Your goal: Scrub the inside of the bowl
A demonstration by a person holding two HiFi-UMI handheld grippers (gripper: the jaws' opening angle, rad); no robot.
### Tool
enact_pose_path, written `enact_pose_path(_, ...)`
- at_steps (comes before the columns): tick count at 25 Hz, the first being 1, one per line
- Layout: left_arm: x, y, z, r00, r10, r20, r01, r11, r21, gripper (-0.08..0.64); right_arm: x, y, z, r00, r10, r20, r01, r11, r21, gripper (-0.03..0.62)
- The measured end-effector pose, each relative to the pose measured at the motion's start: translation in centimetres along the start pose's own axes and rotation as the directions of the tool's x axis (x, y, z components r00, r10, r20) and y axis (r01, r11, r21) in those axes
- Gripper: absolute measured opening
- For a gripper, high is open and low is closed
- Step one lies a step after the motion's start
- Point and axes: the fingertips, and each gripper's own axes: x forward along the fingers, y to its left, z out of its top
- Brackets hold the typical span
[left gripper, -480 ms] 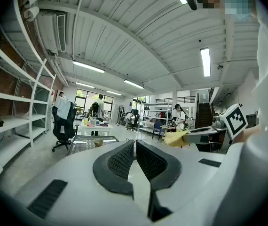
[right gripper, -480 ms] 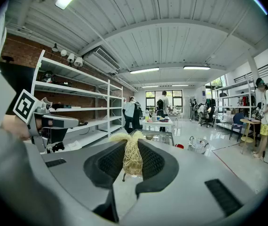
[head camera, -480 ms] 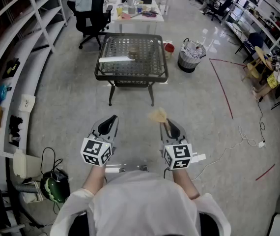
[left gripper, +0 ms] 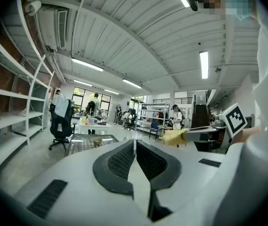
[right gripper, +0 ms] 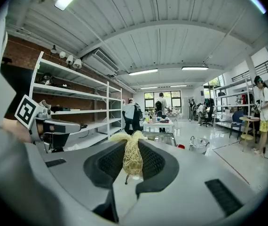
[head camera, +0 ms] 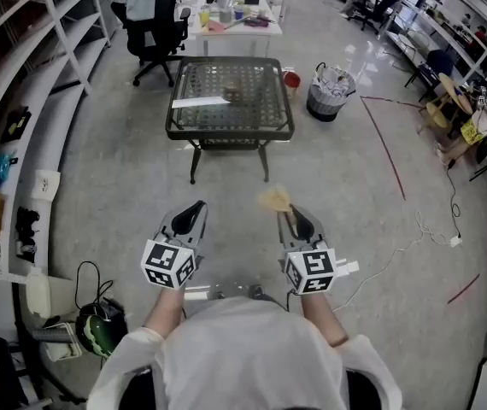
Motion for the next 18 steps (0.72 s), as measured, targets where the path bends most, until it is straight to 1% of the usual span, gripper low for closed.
enact_pose_path(8, -0.2, 2.1, -1.2, 1.0, -0.005, -0.015, 0.005, 1.0, -0.027, 0.043, 0.8, 0.8, -0.6, 1.0, -0.023, -0.016, 0.023, 1.0, 0.016, 0.089)
enact_pose_path(12, 1.1, 2.8, -1.6, 0.999, -0.002, -0.032, 0.001, 0.999, -0.032, 0.043, 2.1, -0.1, -0.9, 0.999, -0.019, -0.032, 0.02, 0.999, 0.025, 0.089)
enact_pose_path(15, 2.5, 3.6, -1.1, 0.999, 0.014, -0.035, -0.015, 0.999, -0.036, 0.043, 3.7, -1.2, -0.4, 0.999, -0.013, -0.031, 0.013, 1.0, 0.021, 0.089)
enact_pose_path(18, 4.3, 4.4, -0.6, 0.999, 0.02, -0.04, -0.021, 1.0, -0.021, 0.043, 5.6, -2.4, -0.1, 1.0, 0.003, -0.03, -0.003, 1.0, 0.015, 0.089)
